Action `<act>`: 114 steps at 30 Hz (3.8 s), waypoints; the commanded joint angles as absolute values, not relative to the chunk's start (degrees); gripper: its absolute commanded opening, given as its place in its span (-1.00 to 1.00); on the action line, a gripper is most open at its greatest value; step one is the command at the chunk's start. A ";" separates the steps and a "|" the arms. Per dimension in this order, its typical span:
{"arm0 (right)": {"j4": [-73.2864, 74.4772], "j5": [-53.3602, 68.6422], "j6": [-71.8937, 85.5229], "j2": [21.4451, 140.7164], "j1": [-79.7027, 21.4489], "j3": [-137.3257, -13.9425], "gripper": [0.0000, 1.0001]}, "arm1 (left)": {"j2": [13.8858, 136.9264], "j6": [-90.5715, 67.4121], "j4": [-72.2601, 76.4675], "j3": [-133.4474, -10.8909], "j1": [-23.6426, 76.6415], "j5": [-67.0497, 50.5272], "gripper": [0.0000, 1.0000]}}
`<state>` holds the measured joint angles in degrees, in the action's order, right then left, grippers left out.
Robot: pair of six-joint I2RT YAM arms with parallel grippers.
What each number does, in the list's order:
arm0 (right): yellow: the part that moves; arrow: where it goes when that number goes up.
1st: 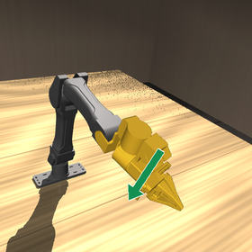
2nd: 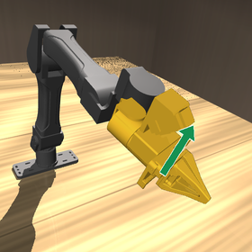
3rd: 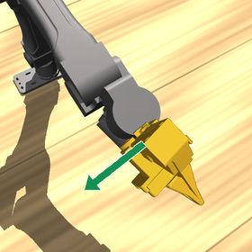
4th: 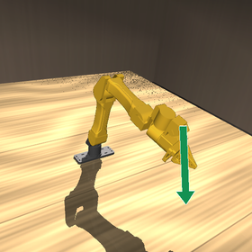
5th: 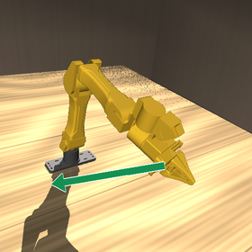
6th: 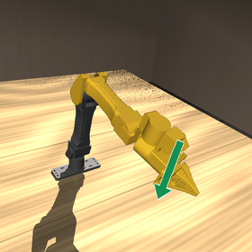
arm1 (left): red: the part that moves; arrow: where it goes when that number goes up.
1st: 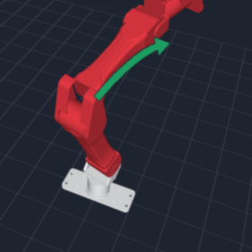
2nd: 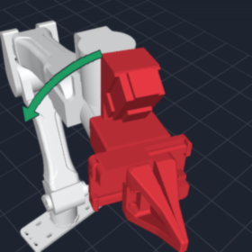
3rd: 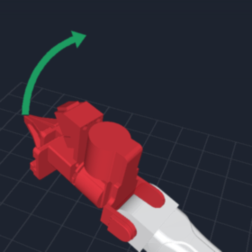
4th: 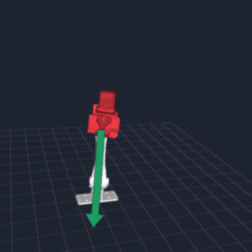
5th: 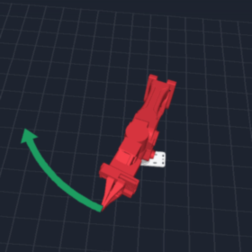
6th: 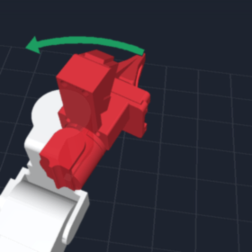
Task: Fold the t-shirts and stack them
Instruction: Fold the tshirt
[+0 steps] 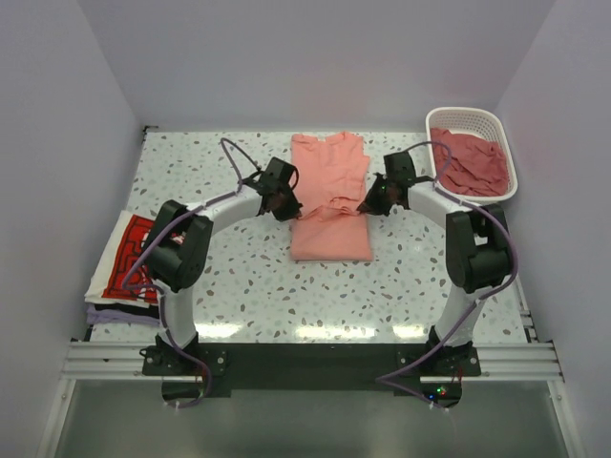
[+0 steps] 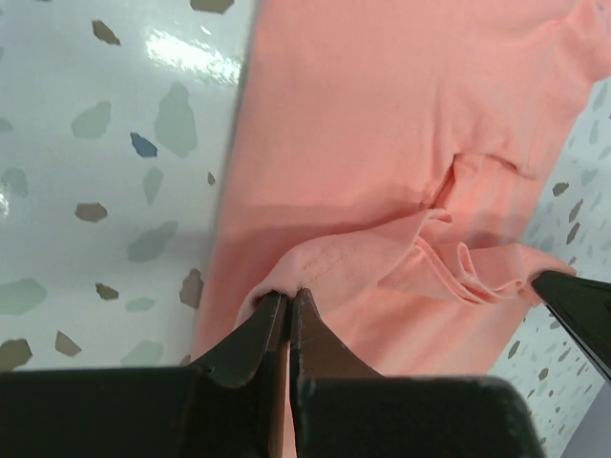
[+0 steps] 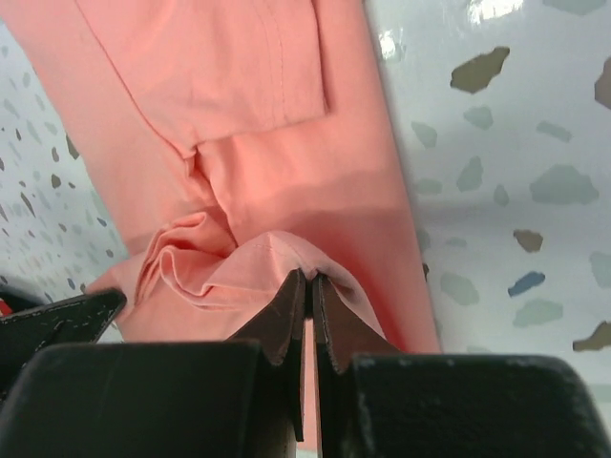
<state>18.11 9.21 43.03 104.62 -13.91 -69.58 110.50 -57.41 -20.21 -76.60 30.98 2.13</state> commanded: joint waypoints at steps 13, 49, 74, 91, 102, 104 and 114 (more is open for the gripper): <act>15.47 12.92 44.47 108.10 -10.28 -77.25 -1.00 | 113.99 -51.77 -19.07 -85.60 26.81 -1.93 -1.00; 11.86 18.36 36.21 123.12 -16.36 -88.24 -0.50 | 126.47 -42.97 -10.99 -91.85 25.32 -9.22 -0.80; 16.43 29.27 38.76 122.71 -6.42 -90.44 -0.51 | 121.12 -41.31 -9.40 -92.02 21.18 -18.10 -0.64; 3.70 25.14 40.61 99.84 -9.76 -53.11 -0.47 | 106.26 -48.16 1.57 -61.45 25.05 -18.81 -0.61; 5.71 23.03 39.29 97.13 -9.05 -48.96 -0.53 | 103.63 -46.41 -3.42 -57.74 26.10 -13.80 -0.65; 6.24 22.94 39.55 94.24 -9.23 -48.43 -0.53 | 101.18 -45.62 -5.09 -57.92 26.71 -12.66 -0.63; 6.59 19.08 41.13 88.50 -18.00 -48.16 -0.49 | 97.29 -45.53 -6.59 -59.06 33.48 -10.46 -0.54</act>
<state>6.70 21.69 40.49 88.84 -14.55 -47.13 97.19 -46.26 -6.61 -58.17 31.79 -11.55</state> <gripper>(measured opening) 0.255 0.226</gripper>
